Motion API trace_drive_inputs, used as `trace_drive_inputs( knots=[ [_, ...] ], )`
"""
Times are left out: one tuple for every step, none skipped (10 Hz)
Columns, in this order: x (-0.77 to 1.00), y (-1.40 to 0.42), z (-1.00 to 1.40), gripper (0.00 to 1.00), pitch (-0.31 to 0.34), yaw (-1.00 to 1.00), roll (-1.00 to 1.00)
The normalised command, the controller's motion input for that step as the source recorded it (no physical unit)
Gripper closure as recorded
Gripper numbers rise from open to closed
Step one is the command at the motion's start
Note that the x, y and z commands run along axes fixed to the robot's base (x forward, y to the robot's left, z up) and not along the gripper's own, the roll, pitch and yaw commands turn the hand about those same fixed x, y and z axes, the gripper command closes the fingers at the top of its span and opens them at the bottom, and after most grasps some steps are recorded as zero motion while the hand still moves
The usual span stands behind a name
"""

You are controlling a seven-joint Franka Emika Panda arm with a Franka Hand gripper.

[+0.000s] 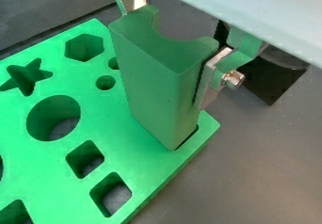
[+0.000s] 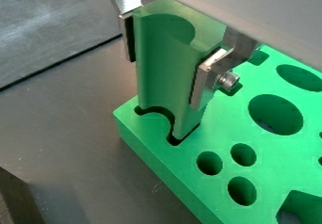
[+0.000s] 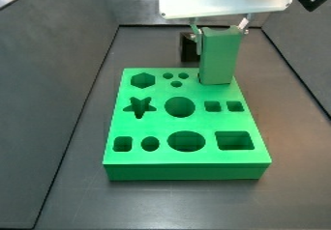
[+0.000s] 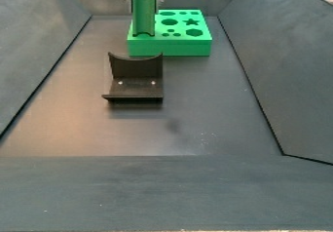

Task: Pick up the arch object. Move up. Place the arch object on the fixture. Regrasp the arch object. Rotate the arch object. Move to above the board. Insert the arch object.
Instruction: Insert the arch object.

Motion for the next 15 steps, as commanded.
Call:
trace_drive_inputs(
  knots=[
    [-0.04, 0.19, -0.27, 1.0, 0.0, 0.0, 0.15],
    [-0.23, 0.2, -0.26, 1.0, 0.0, 0.0, 0.1],
    [-0.05, 0.12, -0.27, 1.0, 0.0, 0.03, 0.0],
    [0.0, 0.06, -0.21, 1.0, 0.0, 0.02, 0.04],
    [0.0, 0.0, -0.24, 1.0, 0.0, 0.03, 0.04],
    [0.05, 0.0, -0.13, 1.0, 0.037, 0.08, 0.12],
    [0.06, -0.03, 0.03, 1.0, 0.099, 0.11, 0.28],
    [0.16, -0.03, 0.2, 1.0, 0.154, 0.24, 0.44],
    [0.2, 0.0, 0.08, 1.0, 0.174, 0.32, 0.5],
    [0.12, 0.0, 0.0, 1.0, 0.134, 0.26, 0.5],
    [0.0, -0.07, -0.22, 1.0, 0.027, 0.08, 0.31],
    [0.0, -0.16, -0.23, 1.0, 0.0, 0.0, 0.17],
    [0.0, -0.08, -0.17, 1.0, 0.01, -0.11, 0.07],
    [0.0, -0.04, -0.15, 1.0, 0.019, -0.21, 0.07],
    [0.01, -0.03, -0.17, 1.0, 0.05, -0.31, 0.06]
  ],
)
